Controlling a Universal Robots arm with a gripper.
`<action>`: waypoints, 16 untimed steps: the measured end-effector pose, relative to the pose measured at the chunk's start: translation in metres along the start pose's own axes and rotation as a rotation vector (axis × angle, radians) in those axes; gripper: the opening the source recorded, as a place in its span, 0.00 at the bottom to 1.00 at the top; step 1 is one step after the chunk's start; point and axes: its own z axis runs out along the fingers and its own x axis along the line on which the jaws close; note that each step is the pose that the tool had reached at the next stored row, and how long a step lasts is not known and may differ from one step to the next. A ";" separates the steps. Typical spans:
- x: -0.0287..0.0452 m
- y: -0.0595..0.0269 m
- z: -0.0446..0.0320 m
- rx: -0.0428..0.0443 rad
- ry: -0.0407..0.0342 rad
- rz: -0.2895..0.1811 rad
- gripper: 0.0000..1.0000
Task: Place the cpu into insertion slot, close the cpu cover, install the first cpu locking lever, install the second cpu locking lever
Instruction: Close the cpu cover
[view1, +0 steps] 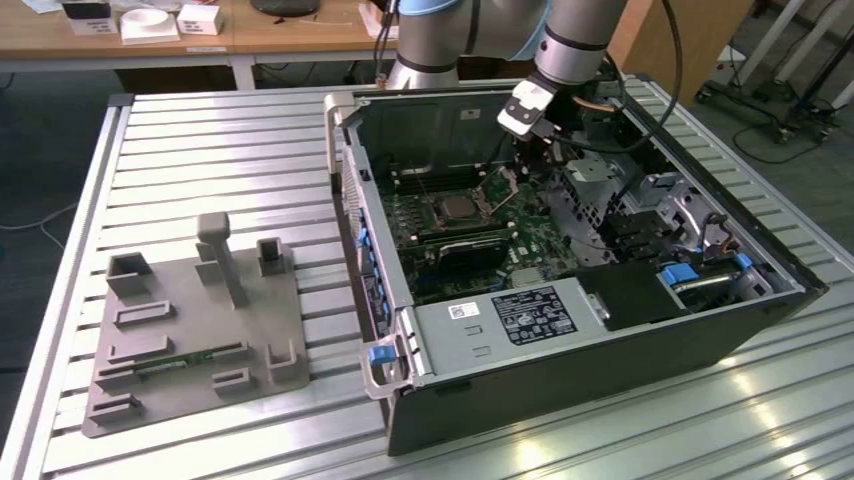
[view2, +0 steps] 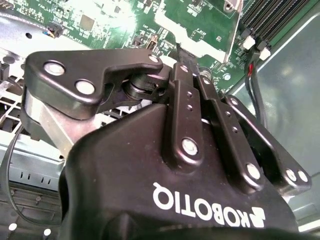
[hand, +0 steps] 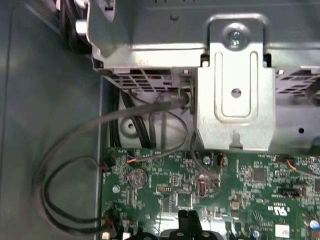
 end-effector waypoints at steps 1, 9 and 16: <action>0.0000 -0.0007 -0.0002 0.0000 0.0002 0.000 0.10; 0.0000 -0.0058 -0.0011 0.0000 0.0000 0.000 0.10; 0.0002 -0.0132 -0.0012 0.0000 0.0002 0.000 0.10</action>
